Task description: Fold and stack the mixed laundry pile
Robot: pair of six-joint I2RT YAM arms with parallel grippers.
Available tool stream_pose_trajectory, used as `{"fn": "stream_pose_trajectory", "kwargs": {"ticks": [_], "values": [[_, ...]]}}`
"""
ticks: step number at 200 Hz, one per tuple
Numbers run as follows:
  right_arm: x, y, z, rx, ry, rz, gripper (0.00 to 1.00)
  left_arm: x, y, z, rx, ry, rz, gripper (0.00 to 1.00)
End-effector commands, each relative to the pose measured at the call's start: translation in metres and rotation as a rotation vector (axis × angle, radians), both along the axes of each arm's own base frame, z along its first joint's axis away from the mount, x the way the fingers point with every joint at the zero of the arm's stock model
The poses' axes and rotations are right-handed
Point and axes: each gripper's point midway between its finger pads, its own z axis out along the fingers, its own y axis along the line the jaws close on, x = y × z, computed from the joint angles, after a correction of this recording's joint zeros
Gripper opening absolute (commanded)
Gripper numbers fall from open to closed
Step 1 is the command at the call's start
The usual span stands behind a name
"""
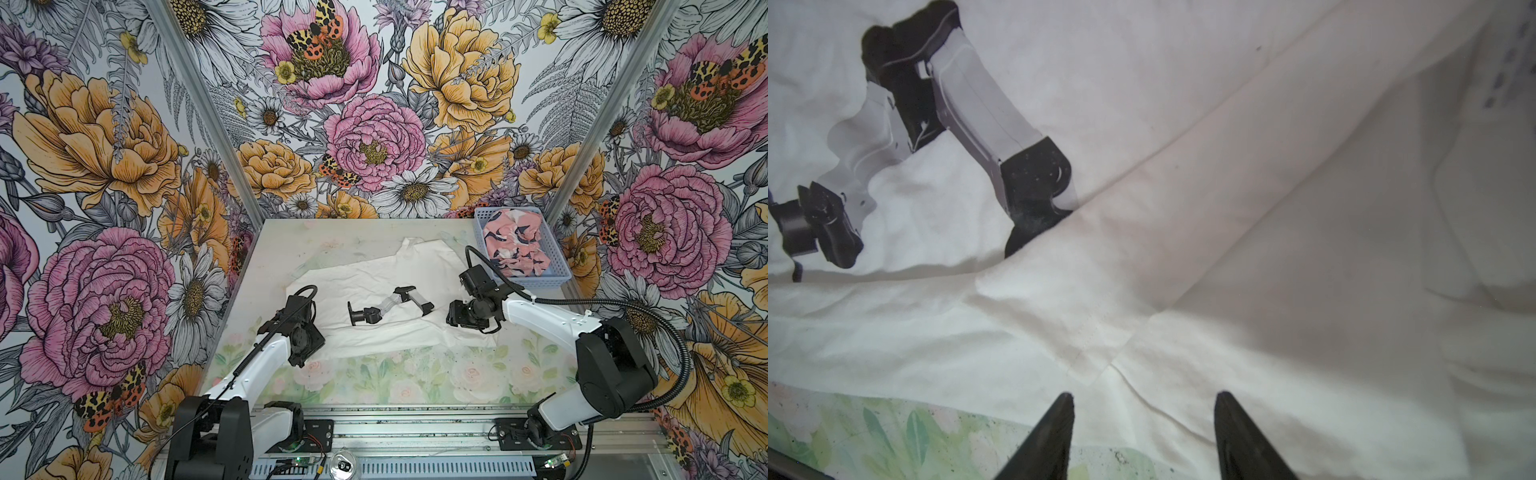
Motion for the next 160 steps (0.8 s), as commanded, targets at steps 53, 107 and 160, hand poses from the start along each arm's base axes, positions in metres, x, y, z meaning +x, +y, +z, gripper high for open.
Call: {"fn": "stream_pose_trajectory", "kwargs": {"ticks": [53,107,160], "values": [[0.007,0.004,0.007,0.015,-0.033,-0.002,0.57,0.013,0.008,0.025,0.03,-0.104,0.053,0.48],[0.009,0.005,0.01,0.019,-0.038,-0.005,0.57,0.04,-0.023,0.011,-0.012,-0.025,-0.103,0.45],[0.007,0.002,0.013,0.023,-0.048,-0.014,0.57,0.053,-0.031,0.005,-0.007,-0.015,-0.135,0.44]]}}
